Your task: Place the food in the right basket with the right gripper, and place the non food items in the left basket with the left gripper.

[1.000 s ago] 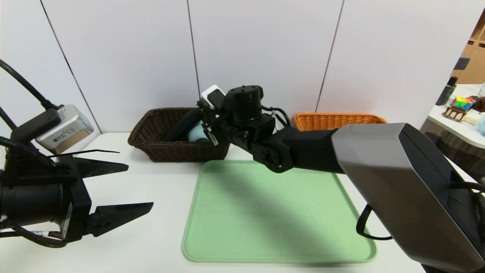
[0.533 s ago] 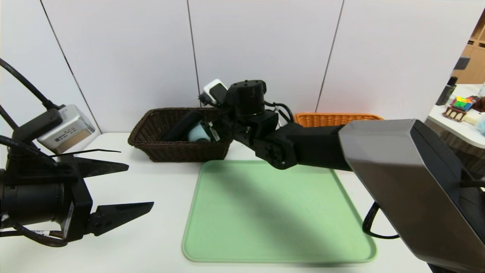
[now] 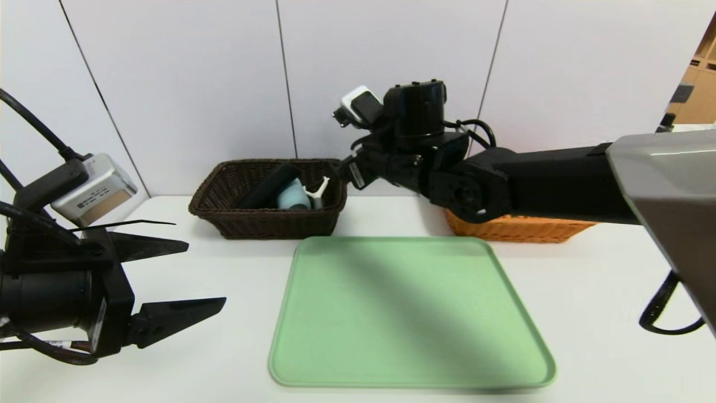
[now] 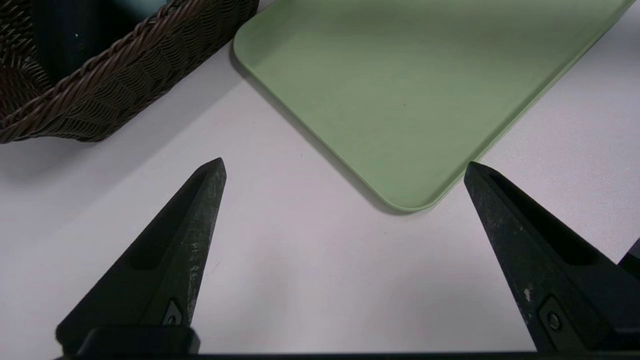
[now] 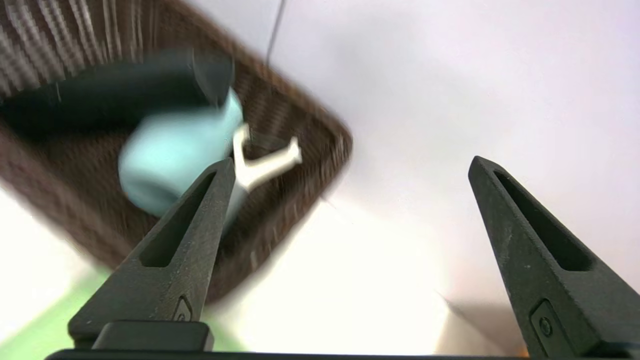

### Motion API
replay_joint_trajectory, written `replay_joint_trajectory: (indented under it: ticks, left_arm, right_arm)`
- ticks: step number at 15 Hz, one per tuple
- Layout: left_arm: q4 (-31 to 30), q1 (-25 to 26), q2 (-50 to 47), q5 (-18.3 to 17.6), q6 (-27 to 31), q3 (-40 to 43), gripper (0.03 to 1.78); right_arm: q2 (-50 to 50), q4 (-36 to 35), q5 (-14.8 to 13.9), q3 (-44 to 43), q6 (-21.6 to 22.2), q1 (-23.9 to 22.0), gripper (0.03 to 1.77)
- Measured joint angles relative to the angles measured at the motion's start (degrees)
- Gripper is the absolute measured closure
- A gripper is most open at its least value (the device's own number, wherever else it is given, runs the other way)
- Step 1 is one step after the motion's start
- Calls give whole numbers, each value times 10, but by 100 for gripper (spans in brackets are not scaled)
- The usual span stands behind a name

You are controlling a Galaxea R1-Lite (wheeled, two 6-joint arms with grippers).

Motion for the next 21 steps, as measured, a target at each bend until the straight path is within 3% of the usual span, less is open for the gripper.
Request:
replay_joint_trajectory:
  ticks: [5, 10, 14, 21]
  left_arm:
    - [0, 1, -6, 2, -1, 12, 12]
    - [-30, 3, -23, 2, -19, 38, 12]
    - [-51, 16, -38, 4, -27, 64, 12]
    - [-71, 45, -58, 4, -48, 96, 12]
  right_arm:
    - [-113, -4, 10, 216, -24, -33, 14]
    - [-219, -36, 8, 373, -24, -88, 11]
    - [-269, -98, -4, 457, -16, -139, 11]
    - [-331, -101, -10, 533, 22, -186, 11]
